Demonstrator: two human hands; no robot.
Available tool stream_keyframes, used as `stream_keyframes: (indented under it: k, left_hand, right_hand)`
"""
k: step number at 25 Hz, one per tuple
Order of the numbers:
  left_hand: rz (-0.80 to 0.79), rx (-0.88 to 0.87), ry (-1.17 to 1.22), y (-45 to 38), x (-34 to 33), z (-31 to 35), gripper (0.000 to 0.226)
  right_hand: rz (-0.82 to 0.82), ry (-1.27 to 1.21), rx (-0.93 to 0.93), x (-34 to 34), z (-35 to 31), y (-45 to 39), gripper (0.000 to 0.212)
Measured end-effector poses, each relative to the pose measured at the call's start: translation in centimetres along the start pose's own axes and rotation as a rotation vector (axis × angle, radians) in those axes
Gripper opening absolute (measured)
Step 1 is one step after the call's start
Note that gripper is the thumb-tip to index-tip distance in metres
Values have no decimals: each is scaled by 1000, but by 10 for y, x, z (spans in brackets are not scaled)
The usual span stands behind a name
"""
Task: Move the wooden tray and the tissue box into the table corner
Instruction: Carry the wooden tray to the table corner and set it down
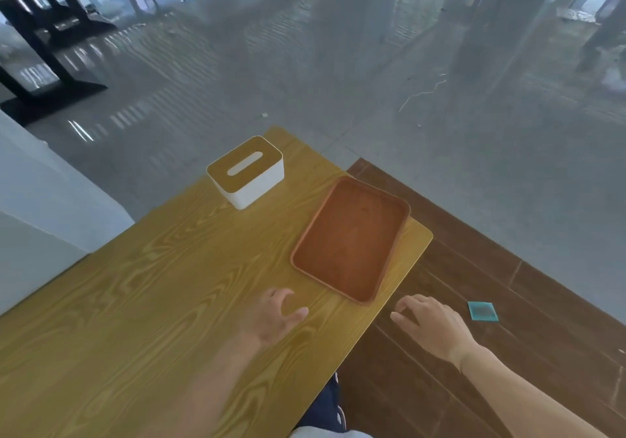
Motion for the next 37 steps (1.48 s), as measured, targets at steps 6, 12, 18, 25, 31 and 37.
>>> stream_keyframes:
  k: [6,12,18,25,31,37]
  left_hand:
    - [48,270,331,-60,-22,21,53]
    - [142,476,367,-81,-31,45,52]
    - [251,630,620,-88,-40,64,17]
    - [358,588,1025,-73,-33,74,7]
    - [548,397,974,-39,-19,80,16]
    - [758,323,945,23,-18,67,10]
  right_hand:
    - [-112,-275,-274,6,2,-87,34]
    - [-111,-582,-533,6,10,-146,63]
    - [-145,-672,-620,13,15,-171,46]
    - [-316,-1081,-487,46,14,-156,55]
    - [-333,-1274,-366,63,12,-131,73]
    - [-397,-1268,-150,75,0,-105,68]
Point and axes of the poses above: each hand's wrist, its own y-axis away from the middle knuckle, its own x-axis out of the back of the hand, z = x × y, the point moved 1 cm from there along -y, towards the middle knuckle
